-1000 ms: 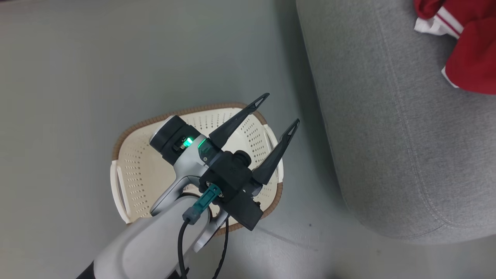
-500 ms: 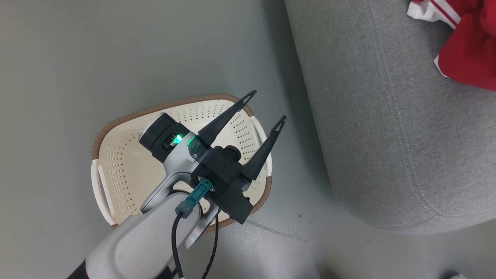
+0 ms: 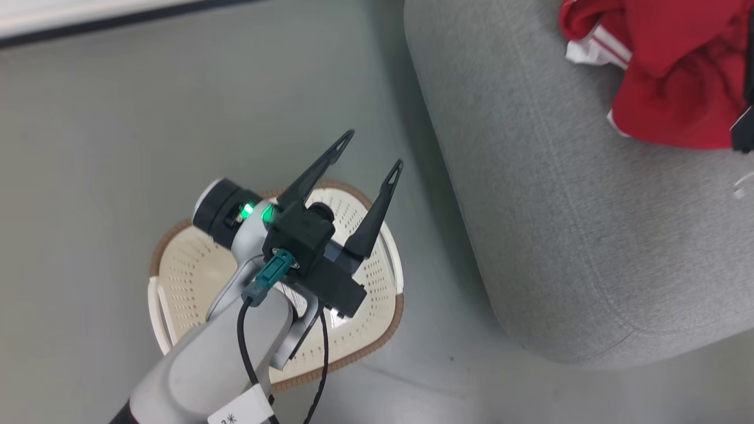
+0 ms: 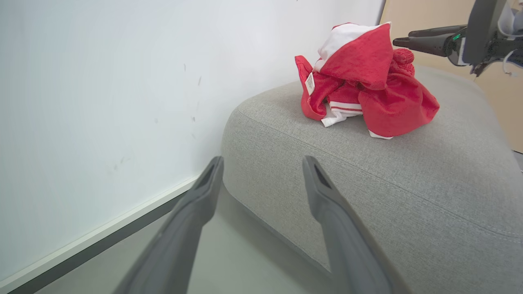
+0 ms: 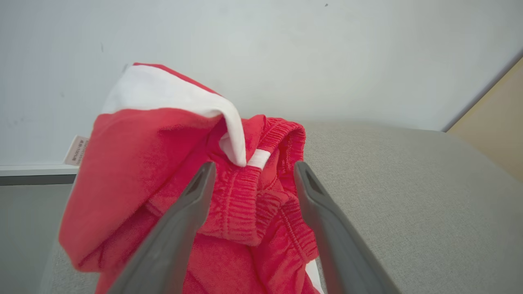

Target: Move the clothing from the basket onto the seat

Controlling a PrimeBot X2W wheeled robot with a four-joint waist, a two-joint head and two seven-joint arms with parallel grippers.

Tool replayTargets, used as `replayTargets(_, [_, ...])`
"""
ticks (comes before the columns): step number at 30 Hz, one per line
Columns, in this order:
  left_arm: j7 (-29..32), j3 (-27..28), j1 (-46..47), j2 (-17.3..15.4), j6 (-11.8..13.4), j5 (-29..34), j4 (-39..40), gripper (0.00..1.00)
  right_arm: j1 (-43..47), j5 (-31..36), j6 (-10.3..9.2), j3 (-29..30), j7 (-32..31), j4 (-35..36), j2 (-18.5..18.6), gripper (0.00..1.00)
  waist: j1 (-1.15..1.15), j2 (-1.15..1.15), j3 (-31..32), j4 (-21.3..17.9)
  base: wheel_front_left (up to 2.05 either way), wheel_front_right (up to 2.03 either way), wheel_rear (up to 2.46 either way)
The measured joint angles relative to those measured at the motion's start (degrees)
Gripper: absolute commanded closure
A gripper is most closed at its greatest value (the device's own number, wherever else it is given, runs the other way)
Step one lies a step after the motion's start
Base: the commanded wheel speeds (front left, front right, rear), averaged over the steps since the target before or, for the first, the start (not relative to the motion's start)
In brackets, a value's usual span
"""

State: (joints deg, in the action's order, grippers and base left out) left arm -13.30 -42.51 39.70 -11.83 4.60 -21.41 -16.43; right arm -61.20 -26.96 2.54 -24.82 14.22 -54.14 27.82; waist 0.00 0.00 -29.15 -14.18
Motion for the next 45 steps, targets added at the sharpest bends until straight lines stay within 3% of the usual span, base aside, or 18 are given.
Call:
replayTargets(21, [-1.0,11.3,-13.2,-0.3,2.0,-7.4,-7.1,0.00,17.7,-1.9,-0.22,2.2,0.1,9.2,-5.7,0.00,-0.01,-0.01,16.5,3.7,0.00,0.00,0.00])
replayTargets(28, [-1.0,15.8,-20.5,-1.3,2.1,-7.8,-6.6,0.00,27.2,-2.0,-1.62,1.9,0.1,15.5,-8.4,0.00,-0.01,-0.01,22.0,6.5,0.00,0.00,0.00])
replayTargets(34, [-1.0,20.2,-27.6,-2.0,2.5,-8.3,-4.6,0.00,34.1,-1.7,-4.13,2.0,0.1,21.5,-10.9,0.00,-0.01,-0.01,26.1,8.7,0.00,0.00,0.00])
replayTargets(45, [-1.0,27.0,-37.4,-0.3,2.5,-8.1,0.5,0.00,46.6,-1.2,-7.65,3.7,0.1,32.4,-13.4,0.00,-0.01,-0.01,31.3,12.1,0.00,0.00,0.00])
